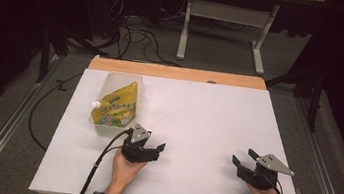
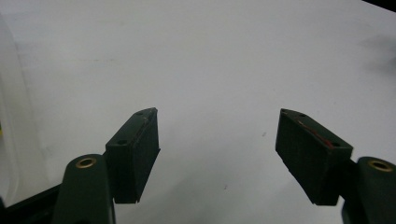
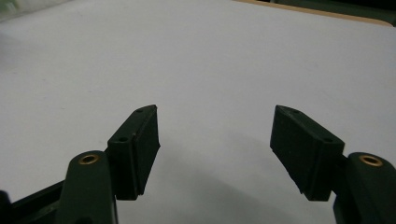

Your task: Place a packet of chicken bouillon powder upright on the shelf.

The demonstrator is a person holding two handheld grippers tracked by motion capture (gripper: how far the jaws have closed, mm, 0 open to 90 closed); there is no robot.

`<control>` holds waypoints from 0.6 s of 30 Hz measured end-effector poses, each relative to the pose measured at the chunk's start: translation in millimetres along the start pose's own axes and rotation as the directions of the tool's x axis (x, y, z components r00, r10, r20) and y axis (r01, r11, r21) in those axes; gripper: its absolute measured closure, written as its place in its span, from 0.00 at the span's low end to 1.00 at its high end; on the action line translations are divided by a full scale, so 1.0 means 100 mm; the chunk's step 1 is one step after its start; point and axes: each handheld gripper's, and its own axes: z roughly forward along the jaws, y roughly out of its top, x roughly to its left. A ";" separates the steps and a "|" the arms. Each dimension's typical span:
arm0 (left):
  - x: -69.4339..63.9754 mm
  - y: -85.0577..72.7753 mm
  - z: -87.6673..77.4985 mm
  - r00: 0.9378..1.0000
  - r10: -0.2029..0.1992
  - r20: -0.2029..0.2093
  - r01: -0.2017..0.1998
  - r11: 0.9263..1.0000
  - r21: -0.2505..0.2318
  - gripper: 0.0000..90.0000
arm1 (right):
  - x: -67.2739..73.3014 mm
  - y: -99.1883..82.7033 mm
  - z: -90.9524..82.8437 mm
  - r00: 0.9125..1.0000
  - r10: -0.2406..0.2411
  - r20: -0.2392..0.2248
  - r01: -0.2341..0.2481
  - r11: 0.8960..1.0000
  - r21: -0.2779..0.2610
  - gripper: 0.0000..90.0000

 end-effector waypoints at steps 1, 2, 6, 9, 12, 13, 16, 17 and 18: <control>0.00 -0.01 0.01 1.000 0.005 -0.004 -0.005 1.000 0.005 0.34 | 0.00 0.00 0.00 1.000 0.005 0.001 -0.005 1.000 -0.001 0.37; 0.00 -0.01 0.02 1.000 0.011 -0.009 -0.011 1.000 0.007 0.34 | 0.00 0.00 0.00 1.000 0.006 0.001 -0.006 1.000 -0.002 0.37; -0.02 -0.03 0.03 0.998 0.047 -0.042 -0.048 0.999 -0.011 0.35 | -0.01 0.00 0.00 1.000 0.012 -0.005 -0.012 1.000 -0.004 0.37; -0.03 -0.05 0.05 0.998 0.054 -0.043 -0.055 0.998 -0.013 0.35 | -0.01 0.00 0.00 1.000 0.013 -0.006 -0.013 1.000 -0.001 0.37; -0.04 -0.07 0.06 0.997 0.068 -0.046 -0.068 0.998 -0.009 0.36 | -0.01 0.00 -0.01 1.000 0.017 -0.004 -0.017 1.000 -0.006 0.37; -0.04 -0.07 0.06 0.997 0.069 -0.047 -0.070 0.997 -0.016 0.36 | -0.02 -0.01 -0.01 1.000 0.014 -0.003 -0.014 1.000 -0.012 0.37; -0.03 -0.07 0.04 0.997 0.060 -0.040 -0.061 0.998 -0.017 0.36 | -0.02 0.00 -0.01 1.000 0.017 -0.004 -0.017 1.000 -0.009 0.37; -0.03 -0.08 0.05 0.997 0.059 -0.042 -0.060 0.998 -0.013 0.36 | -0.02 0.00 0.00 1.000 0.020 -0.006 -0.020 1.000 -0.004 0.37; -0.02 -0.08 0.05 0.998 0.050 -0.037 -0.051 0.999 -0.014 0.36 | -0.03 0.00 0.00 1.000 0.017 -0.008 -0.017 1.000 0.001 0.37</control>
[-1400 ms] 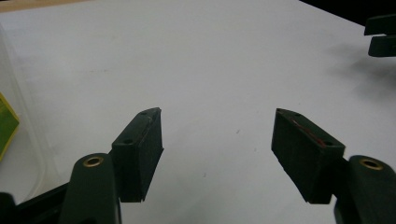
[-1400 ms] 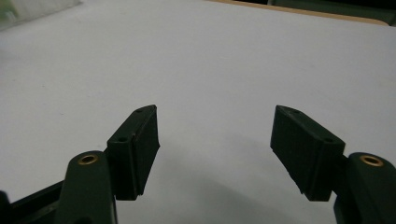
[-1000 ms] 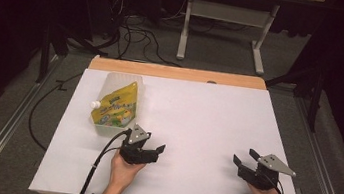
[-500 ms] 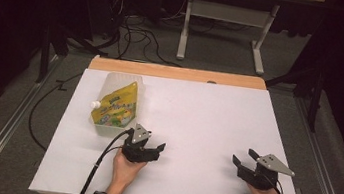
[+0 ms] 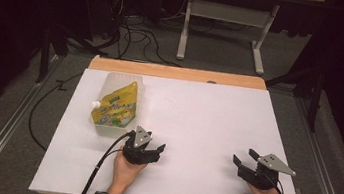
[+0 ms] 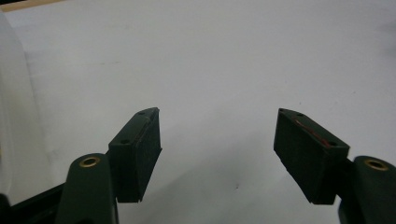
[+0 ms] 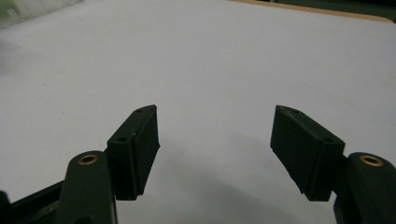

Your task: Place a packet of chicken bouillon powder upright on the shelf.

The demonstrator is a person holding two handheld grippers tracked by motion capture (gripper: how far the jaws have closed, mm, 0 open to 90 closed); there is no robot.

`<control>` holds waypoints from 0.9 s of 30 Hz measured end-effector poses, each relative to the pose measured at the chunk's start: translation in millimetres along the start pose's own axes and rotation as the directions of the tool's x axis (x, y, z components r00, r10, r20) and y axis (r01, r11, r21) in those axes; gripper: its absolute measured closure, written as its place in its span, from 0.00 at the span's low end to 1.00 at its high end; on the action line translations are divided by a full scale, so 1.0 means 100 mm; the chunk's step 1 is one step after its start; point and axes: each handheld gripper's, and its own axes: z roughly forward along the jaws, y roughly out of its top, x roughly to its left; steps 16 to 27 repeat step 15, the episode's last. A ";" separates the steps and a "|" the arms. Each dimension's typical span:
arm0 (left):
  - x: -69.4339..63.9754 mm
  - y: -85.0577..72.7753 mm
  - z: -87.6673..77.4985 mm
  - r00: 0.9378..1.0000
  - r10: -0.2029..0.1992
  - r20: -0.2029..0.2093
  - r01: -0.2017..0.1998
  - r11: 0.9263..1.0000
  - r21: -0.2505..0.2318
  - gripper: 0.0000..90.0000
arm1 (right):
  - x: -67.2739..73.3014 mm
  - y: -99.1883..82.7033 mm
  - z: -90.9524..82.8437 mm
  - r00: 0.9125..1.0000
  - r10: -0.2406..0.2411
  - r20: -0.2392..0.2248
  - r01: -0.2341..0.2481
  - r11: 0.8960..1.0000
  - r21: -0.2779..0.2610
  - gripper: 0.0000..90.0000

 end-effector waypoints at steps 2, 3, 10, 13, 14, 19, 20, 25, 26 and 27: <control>0.01 0.00 0.01 1.000 -0.008 -0.004 0.008 1.000 0.012 0.36 | 0.01 0.00 0.00 1.000 -0.004 0.002 0.004 1.000 -0.001 0.37; 0.01 0.00 0.01 1.000 -0.008 -0.007 0.008 1.000 0.011 0.36 | 0.01 0.00 -0.01 1.000 0.000 0.002 0.000 1.000 -0.002 0.37; -0.01 -0.01 0.00 1.000 0.006 -0.011 -0.006 1.000 0.001 0.35 | 0.02 0.00 0.00 1.000 -0.008 0.001 0.008 1.000 0.000 0.37; 0.01 -0.01 -0.01 1.000 -0.017 -0.009 0.017 1.000 -0.005 0.35 | 0.02 0.00 0.01 1.000 -0.013 0.005 0.013 1.000 0.010 0.37; 0.02 -0.01 -0.01 1.000 -0.023 -0.006 0.023 1.000 -0.009 0.35 | 0.01 0.00 0.01 1.000 -0.005 0.002 0.005 1.000 0.014 0.37; 0.02 -0.01 -0.01 1.000 -0.025 -0.004 0.025 1.000 -0.011 0.36 | 0.00 0.00 0.01 1.000 -0.006 -0.003 0.006 1.000 0.012 0.37; 0.02 -0.01 -0.01 1.000 -0.025 -0.004 0.025 1.000 -0.011 0.36 | 0.00 0.00 0.01 1.000 -0.006 -0.003 0.006 1.000 0.012 0.37; 0.02 -0.01 -0.01 1.000 -0.025 -0.004 0.025 1.000 -0.011 0.36 | 0.00 0.00 0.01 1.000 -0.006 -0.003 0.006 1.000 0.012 0.37; 0.02 -0.01 -0.01 1.000 -0.025 -0.004 0.025 1.000 -0.011 0.36 | 0.00 0.00 0.01 1.000 -0.006 -0.003 0.006 1.000 0.012 0.37; 0.02 -0.01 -0.01 1.000 -0.025 -0.004 0.025 1.000 -0.011 0.36 | 0.00 0.00 0.01 1.000 -0.006 -0.003 0.006 1.000 0.012 0.37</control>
